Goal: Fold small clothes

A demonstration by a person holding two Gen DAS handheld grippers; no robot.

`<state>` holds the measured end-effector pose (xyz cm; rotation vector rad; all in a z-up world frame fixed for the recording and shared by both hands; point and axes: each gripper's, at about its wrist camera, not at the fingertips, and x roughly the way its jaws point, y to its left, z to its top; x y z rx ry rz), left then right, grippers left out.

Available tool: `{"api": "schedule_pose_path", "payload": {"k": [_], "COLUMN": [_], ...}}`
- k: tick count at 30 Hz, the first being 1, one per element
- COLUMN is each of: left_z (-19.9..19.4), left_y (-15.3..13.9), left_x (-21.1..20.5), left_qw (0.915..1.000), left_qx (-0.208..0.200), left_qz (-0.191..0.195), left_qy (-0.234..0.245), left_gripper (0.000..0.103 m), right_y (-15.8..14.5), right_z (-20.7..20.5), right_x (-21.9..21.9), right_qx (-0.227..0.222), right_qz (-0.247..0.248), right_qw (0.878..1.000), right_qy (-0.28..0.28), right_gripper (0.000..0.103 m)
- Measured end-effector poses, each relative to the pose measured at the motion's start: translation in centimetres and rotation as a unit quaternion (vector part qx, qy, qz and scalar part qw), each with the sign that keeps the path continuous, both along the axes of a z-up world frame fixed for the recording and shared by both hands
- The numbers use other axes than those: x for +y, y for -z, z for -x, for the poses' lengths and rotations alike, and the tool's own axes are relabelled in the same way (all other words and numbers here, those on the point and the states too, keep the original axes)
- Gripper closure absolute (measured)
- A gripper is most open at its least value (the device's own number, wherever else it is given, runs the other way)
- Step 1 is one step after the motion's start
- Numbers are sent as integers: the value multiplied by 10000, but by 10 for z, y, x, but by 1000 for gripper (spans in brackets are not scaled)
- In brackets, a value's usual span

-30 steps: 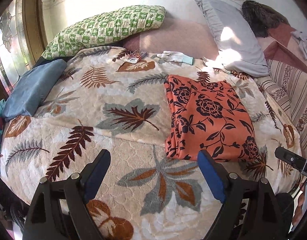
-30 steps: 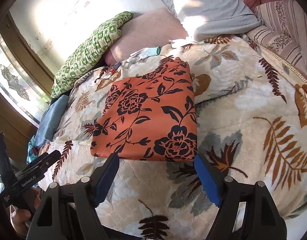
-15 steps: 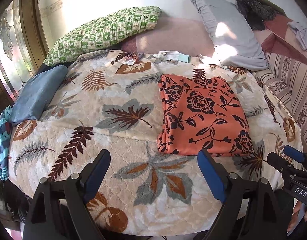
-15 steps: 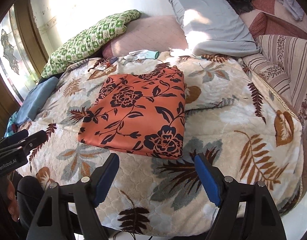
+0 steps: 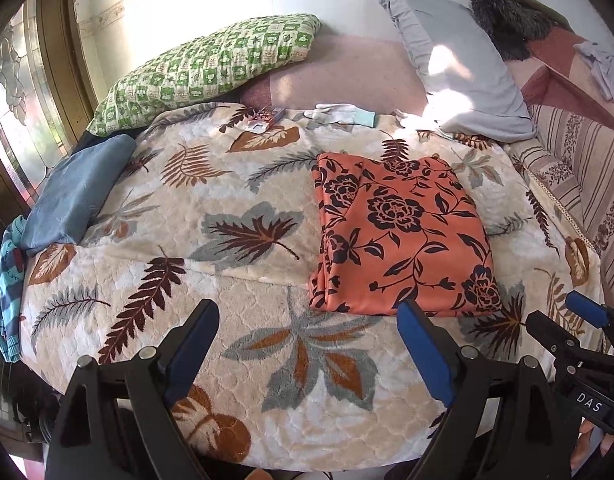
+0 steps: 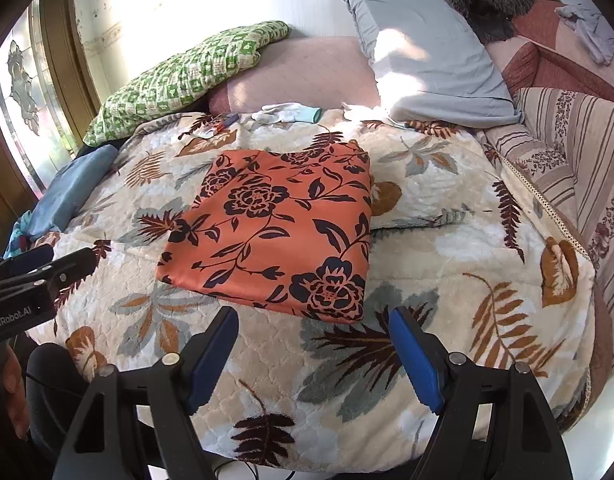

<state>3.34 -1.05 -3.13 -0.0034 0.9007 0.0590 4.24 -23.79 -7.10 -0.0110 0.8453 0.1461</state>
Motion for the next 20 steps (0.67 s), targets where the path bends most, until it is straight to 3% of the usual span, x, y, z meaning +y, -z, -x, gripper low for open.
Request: {"api": "schedule_pose_path", "payload": {"k": [4, 8, 12, 17, 20], "left_z": [-3, -7, -12, -14, -21], "left_y": [-3, -8, -13, -23, -25], "left_x": [-6, -9, -12, -24, -28], "left_qw": [10000, 9998, 9987, 9986, 9984], "left_qx": [-32, -41, -119, -398, -359], "left_qz": [-65, 132, 411, 112, 162], "left_qy": [44, 157, 273, 341, 402], "left_gripper": [12, 11, 2, 0, 0], "right_y": [-2, -3, -4, -6, -8], "right_z": [-2, -4, -5, -9, -11], "right_x": [-2, -3, -5, -7, -9], "right_qx": [-36, -63, -83, -108, -129], "right_qz": [17, 105, 130, 184, 170], "right_qw": [10000, 9999, 9999, 9998, 9998], "right_qy": [12, 12, 28, 52, 59], "right_gripper": [23, 22, 22, 23, 22]}}
